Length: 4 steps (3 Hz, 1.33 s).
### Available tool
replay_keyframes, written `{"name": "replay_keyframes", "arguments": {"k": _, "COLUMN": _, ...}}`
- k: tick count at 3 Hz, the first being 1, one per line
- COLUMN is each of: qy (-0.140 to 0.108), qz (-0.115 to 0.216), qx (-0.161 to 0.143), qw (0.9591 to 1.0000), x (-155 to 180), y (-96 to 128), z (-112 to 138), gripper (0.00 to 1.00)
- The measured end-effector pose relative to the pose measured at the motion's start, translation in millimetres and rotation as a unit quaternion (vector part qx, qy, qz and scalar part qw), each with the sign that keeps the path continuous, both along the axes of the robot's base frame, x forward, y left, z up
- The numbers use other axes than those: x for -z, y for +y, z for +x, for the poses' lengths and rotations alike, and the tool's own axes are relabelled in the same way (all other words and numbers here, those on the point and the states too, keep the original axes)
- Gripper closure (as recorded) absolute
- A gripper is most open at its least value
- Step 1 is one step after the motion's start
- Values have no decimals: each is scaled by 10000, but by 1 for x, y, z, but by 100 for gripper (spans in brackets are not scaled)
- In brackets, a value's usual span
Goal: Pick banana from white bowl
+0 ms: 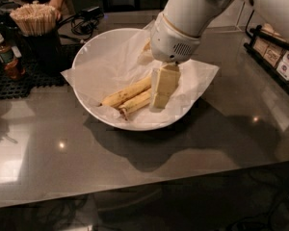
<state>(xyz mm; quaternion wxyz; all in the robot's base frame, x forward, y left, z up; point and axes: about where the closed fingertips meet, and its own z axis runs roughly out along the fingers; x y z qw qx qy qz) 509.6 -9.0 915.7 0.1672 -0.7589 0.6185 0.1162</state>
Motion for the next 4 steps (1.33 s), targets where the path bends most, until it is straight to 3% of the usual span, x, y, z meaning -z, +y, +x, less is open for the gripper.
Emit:
{"name": "replay_keyframes", "arguments": {"k": 1, "qy": 0, "qz": 0, "qx": 0, "qw": 10000, "x": 0, "y": 0, "z": 0, "gripper": 42}}
{"name": "replay_keyframes", "arguments": {"k": 2, "qy": 0, "qz": 0, "qx": 0, "qw": 10000, "x": 0, "y": 0, "z": 0, "gripper": 56}}
{"name": "replay_keyframes", "arguments": {"k": 4, "qy": 0, "qz": 0, "qx": 0, "qw": 10000, "x": 0, "y": 0, "z": 0, "gripper": 42}}
